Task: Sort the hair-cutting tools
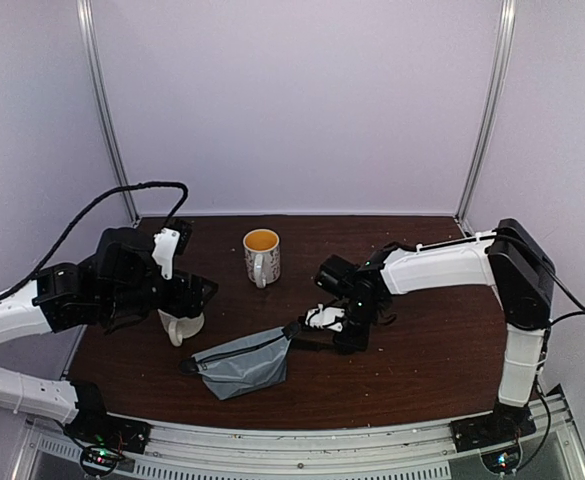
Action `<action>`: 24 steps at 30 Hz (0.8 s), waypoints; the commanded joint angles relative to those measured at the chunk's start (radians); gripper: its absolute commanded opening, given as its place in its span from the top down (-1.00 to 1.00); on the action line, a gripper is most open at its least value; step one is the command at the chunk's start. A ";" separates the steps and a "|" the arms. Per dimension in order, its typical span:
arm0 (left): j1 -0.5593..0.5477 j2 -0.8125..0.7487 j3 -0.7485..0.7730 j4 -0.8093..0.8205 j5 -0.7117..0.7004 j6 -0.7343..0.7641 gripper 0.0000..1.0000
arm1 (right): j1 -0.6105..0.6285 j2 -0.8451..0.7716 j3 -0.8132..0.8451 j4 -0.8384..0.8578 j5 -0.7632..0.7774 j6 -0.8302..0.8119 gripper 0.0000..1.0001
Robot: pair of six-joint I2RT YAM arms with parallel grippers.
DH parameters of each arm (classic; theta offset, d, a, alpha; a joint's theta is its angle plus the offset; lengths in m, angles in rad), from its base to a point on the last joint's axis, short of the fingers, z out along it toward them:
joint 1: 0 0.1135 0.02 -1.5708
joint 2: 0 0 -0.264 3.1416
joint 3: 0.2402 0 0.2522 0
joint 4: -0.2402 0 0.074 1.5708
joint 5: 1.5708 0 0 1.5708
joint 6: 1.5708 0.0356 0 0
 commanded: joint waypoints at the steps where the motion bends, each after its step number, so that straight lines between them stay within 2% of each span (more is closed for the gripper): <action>1: 0.005 0.042 0.056 0.082 0.021 0.034 -0.54 | -0.078 -0.008 -0.112 -0.005 0.144 0.006 0.85; 9: 0.005 0.175 0.097 0.186 0.120 0.042 -0.54 | -0.139 -0.185 -0.290 0.102 0.100 -0.037 0.92; 15: 0.004 0.310 0.166 0.234 0.220 0.026 -0.55 | -0.144 -0.232 -0.310 0.136 0.072 -0.035 0.93; 24: 0.008 0.532 0.232 0.313 0.386 -0.108 -0.52 | -0.150 -0.276 -0.328 0.166 0.064 -0.032 0.93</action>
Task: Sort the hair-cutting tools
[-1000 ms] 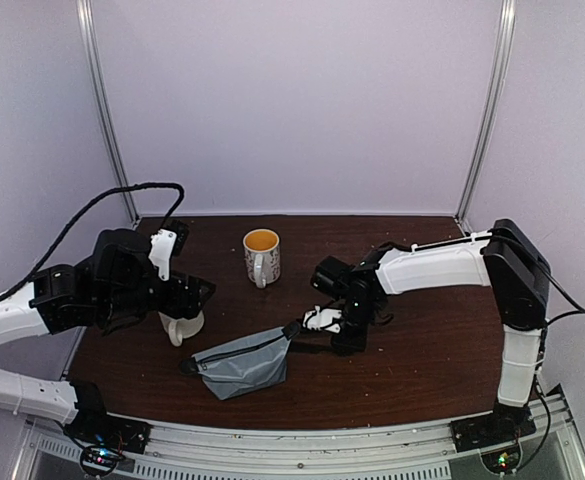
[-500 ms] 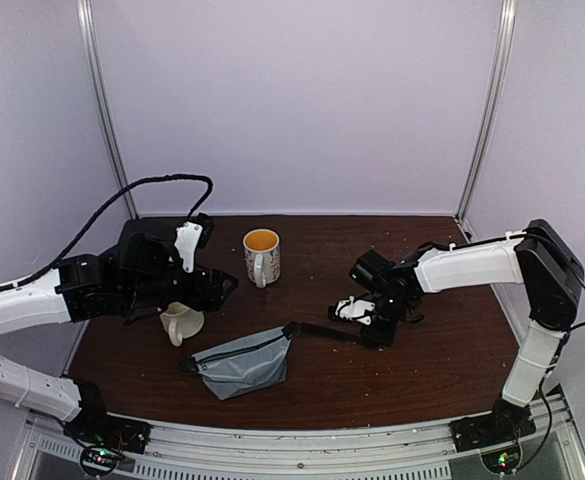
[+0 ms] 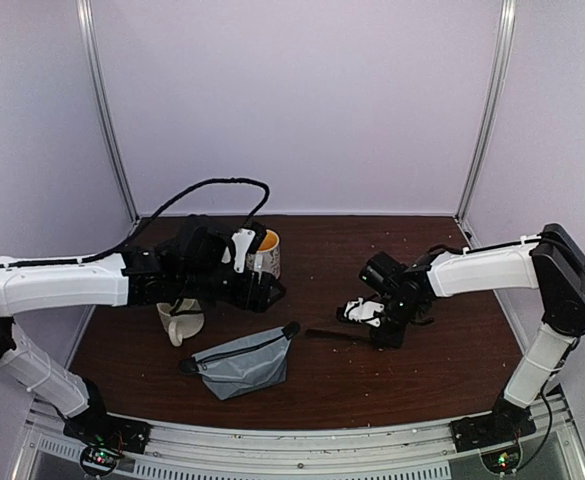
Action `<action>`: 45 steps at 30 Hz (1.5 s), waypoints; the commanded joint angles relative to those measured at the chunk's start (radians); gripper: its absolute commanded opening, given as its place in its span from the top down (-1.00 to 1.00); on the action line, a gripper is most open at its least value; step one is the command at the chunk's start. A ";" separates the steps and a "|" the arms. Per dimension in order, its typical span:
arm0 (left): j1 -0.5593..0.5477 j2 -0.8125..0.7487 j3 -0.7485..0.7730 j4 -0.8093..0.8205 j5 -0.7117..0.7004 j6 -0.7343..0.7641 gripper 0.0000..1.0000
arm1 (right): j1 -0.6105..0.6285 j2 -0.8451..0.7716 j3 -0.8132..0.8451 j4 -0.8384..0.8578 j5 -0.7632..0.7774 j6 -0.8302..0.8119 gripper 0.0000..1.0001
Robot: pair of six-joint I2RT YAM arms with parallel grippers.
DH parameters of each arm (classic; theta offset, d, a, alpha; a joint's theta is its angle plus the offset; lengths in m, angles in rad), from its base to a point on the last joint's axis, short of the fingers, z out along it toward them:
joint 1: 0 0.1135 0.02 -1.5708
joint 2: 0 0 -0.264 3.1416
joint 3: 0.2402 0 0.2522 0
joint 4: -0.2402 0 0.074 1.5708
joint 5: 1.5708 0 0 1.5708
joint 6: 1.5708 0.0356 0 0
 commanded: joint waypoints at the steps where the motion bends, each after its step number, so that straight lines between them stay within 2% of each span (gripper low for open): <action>1: 0.007 0.109 0.061 0.086 0.121 -0.084 -0.51 | -0.008 -0.046 -0.021 0.007 0.012 -0.003 0.93; 4: 0.007 0.166 0.090 0.089 0.142 -0.100 -0.51 | -0.008 -0.069 -0.017 -0.002 0.006 -0.001 0.92; 7: 0.012 0.216 0.133 0.068 0.155 -0.105 -0.49 | -0.012 -0.050 -0.013 -0.007 -0.011 -0.007 0.73; 11: 0.030 0.255 0.153 0.075 0.174 -0.111 -0.47 | -0.025 -0.010 0.010 -0.022 -0.029 -0.012 0.70; 16: 0.042 0.267 0.157 0.091 0.193 -0.111 -0.45 | -0.030 0.020 0.024 -0.038 -0.063 -0.018 0.43; 20: 0.042 0.259 0.144 0.093 0.187 -0.104 -0.45 | -0.029 0.063 0.046 -0.058 -0.069 -0.016 0.37; 23: 0.043 0.254 0.141 0.094 0.188 -0.105 -0.45 | -0.030 0.087 0.061 -0.075 -0.076 -0.004 0.40; 27: 0.043 0.247 0.140 0.088 0.177 -0.100 -0.45 | -0.029 0.115 0.076 -0.094 -0.060 0.004 0.74; 30: 0.043 0.247 0.141 0.085 0.176 -0.094 -0.45 | -0.030 0.110 0.071 -0.100 -0.068 0.008 0.82; 33: 0.043 0.249 0.143 0.091 0.190 -0.088 -0.45 | -0.042 0.100 0.077 -0.119 -0.119 -0.001 0.85; 41: 0.053 0.287 0.143 0.115 0.245 -0.112 -0.46 | -0.135 0.107 0.104 -0.196 -0.387 -0.045 0.88; 45: 0.054 0.300 0.144 0.119 0.250 -0.124 -0.46 | -0.157 0.130 0.118 -0.221 -0.448 -0.055 0.88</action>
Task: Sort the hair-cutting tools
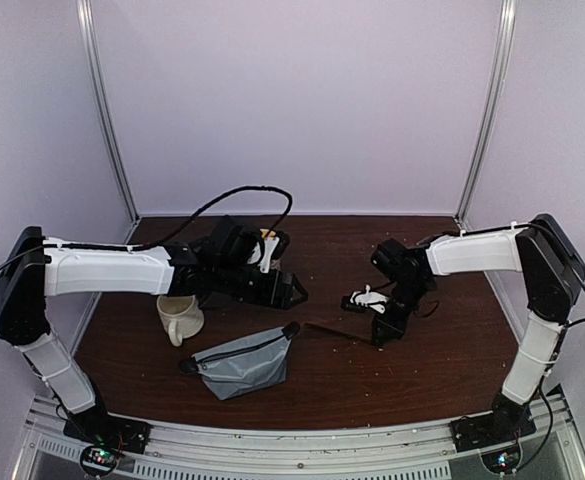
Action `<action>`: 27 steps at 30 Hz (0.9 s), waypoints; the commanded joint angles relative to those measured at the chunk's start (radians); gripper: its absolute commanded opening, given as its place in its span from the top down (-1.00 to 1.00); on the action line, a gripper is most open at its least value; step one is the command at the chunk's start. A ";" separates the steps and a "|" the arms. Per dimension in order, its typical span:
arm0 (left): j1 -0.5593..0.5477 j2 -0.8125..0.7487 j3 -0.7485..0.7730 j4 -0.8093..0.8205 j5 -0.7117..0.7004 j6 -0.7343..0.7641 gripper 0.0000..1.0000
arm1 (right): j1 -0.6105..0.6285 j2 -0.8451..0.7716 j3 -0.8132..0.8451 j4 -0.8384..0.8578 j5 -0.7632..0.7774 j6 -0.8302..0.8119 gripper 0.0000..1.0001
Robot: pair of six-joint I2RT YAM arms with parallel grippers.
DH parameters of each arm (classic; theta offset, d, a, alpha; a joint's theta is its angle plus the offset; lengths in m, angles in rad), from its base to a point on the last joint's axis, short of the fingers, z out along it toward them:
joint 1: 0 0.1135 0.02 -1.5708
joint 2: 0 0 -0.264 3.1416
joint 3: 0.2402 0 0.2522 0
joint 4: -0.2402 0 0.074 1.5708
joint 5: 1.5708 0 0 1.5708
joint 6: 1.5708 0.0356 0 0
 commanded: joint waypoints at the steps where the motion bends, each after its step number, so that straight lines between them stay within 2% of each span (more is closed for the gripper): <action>1: 0.008 0.030 0.015 0.052 0.030 -0.019 -0.46 | -0.018 0.036 0.003 -0.067 -0.120 -0.023 0.88; 7: 0.017 0.073 0.017 0.050 0.063 -0.048 -0.45 | -0.031 0.040 0.004 -0.065 -0.123 -0.018 0.88; 12: 0.017 0.093 0.061 -0.021 0.040 0.033 -0.44 | -0.037 0.022 0.006 -0.072 -0.131 -0.024 0.87; 15: 0.017 0.110 0.092 -0.077 0.017 0.101 -0.43 | -0.036 -0.046 -0.025 -0.050 -0.115 -0.031 0.79; 20: 0.026 0.215 0.200 -0.216 0.069 0.147 -0.27 | -0.027 -0.126 -0.095 0.035 0.016 -0.022 0.43; 24: 0.026 0.235 0.176 -0.175 0.126 0.092 -0.15 | -0.012 -0.112 -0.110 0.059 0.090 -0.014 0.44; 27: 0.026 0.262 0.174 -0.166 0.144 0.063 -0.15 | 0.003 -0.095 -0.112 0.072 0.107 0.003 0.47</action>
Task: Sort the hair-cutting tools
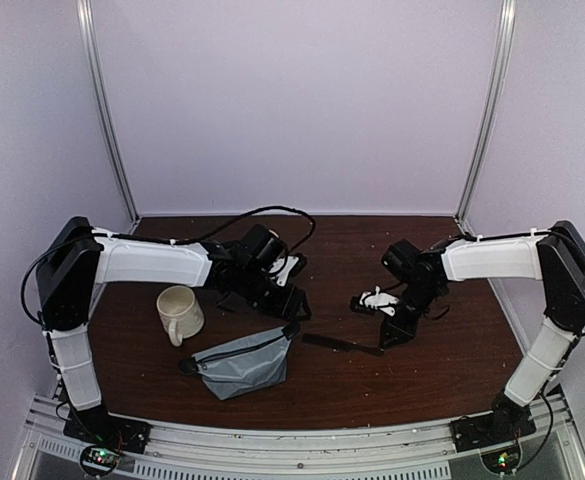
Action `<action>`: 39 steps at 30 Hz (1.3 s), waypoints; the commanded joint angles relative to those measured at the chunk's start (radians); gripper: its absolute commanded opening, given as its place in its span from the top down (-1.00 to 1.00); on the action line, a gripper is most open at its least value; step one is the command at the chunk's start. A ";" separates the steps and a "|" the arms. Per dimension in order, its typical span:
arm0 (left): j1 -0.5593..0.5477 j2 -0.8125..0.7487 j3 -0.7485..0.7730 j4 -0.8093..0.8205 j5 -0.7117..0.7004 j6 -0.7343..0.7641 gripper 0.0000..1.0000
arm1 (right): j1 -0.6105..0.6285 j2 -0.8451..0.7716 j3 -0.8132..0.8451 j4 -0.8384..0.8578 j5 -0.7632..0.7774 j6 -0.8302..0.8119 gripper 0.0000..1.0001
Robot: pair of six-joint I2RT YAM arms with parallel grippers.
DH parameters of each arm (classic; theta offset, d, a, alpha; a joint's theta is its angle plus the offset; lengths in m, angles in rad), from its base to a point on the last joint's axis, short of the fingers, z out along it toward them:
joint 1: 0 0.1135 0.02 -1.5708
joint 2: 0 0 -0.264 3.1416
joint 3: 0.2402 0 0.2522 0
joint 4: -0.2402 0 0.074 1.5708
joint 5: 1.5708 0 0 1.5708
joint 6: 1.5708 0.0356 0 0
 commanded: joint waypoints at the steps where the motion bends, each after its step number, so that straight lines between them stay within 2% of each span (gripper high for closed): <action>1: 0.005 0.035 0.000 0.004 0.060 -0.039 -0.15 | 0.027 0.026 -0.013 0.040 0.086 0.024 0.47; 10: 0.006 0.070 -0.013 0.031 0.078 -0.068 -0.26 | 0.062 0.051 -0.003 0.019 0.067 0.018 0.38; 14: 0.006 0.085 -0.006 0.035 0.099 -0.068 -0.13 | 0.078 0.085 0.012 0.015 0.099 0.026 0.36; 18: 0.006 0.095 -0.002 0.028 0.101 -0.066 -0.11 | 0.100 0.104 0.006 0.018 0.145 0.034 0.36; 22: 0.010 0.107 0.001 0.030 0.103 -0.066 -0.12 | 0.116 0.117 -0.002 0.020 0.151 0.036 0.54; 28: 0.025 0.112 -0.004 0.025 0.097 -0.085 -0.21 | 0.120 0.114 -0.014 0.034 0.154 0.038 0.53; 36: 0.037 0.133 -0.014 0.018 0.175 -0.090 -0.08 | 0.118 0.158 -0.027 0.056 0.195 0.070 0.64; 39: 0.037 0.130 -0.023 -0.013 0.184 -0.086 -0.12 | 0.117 0.174 -0.021 0.058 0.204 0.082 0.65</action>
